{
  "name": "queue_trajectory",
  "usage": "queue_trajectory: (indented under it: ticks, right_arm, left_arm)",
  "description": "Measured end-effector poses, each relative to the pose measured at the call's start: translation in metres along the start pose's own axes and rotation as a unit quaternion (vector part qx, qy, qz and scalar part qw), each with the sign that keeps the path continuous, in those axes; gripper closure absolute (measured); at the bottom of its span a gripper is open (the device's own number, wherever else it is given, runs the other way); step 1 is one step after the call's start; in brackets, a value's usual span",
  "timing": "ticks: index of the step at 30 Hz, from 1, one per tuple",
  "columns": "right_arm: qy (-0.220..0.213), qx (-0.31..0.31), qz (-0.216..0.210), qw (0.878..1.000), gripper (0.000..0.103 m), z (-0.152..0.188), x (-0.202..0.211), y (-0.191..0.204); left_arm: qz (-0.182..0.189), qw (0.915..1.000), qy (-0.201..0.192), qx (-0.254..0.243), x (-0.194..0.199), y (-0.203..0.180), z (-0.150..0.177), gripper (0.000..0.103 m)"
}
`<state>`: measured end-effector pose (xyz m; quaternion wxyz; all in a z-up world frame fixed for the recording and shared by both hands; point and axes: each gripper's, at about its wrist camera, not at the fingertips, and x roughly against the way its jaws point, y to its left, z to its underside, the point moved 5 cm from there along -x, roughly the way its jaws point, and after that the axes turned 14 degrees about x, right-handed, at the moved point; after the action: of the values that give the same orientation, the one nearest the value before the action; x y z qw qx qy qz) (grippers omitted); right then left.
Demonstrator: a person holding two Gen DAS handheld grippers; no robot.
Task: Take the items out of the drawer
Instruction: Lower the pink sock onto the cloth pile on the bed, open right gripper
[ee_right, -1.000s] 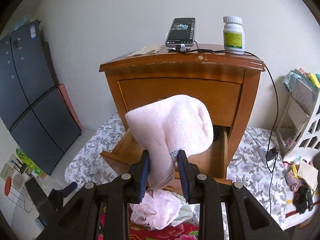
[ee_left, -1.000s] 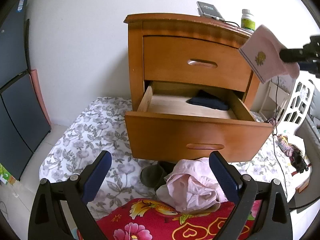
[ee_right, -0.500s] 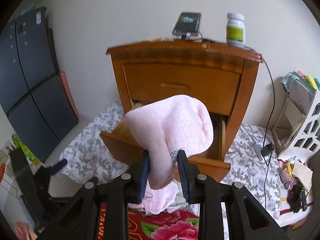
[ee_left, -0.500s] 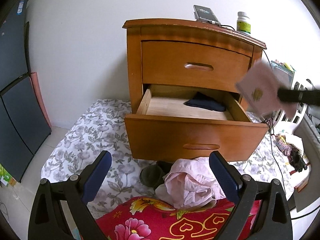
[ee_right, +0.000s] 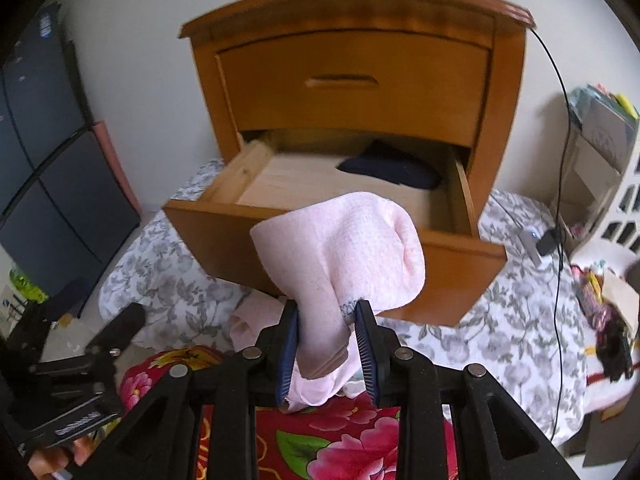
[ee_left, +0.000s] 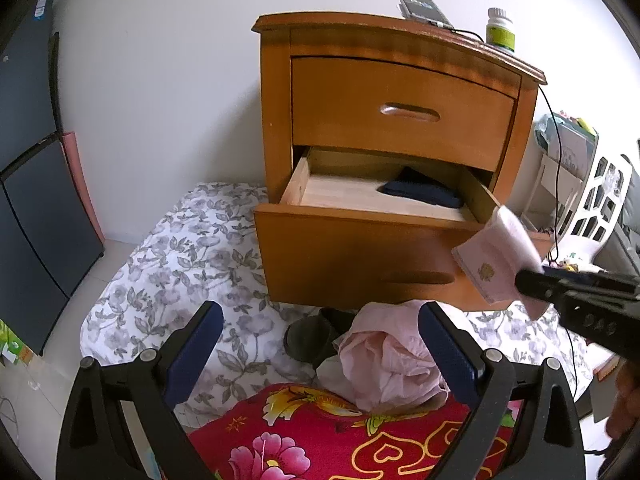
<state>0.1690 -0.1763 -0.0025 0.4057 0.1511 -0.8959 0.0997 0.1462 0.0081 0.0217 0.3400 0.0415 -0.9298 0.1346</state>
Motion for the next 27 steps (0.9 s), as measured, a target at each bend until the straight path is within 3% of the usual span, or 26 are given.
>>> queue_trajectory:
  ticks: [17,27]
  right_arm:
    - [0.044,-0.023,-0.008,0.999,0.073,0.038,-0.055,0.005]
    - [0.082,-0.014,-0.046,0.995,0.073,0.055,-0.085,0.020]
  left_arm:
    - [-0.004,0.9998,0.019,-0.009,-0.017,0.001,0.011,0.005]
    - [-0.012,0.9994,0.031,-0.014,-0.028,0.003,0.018,0.005]
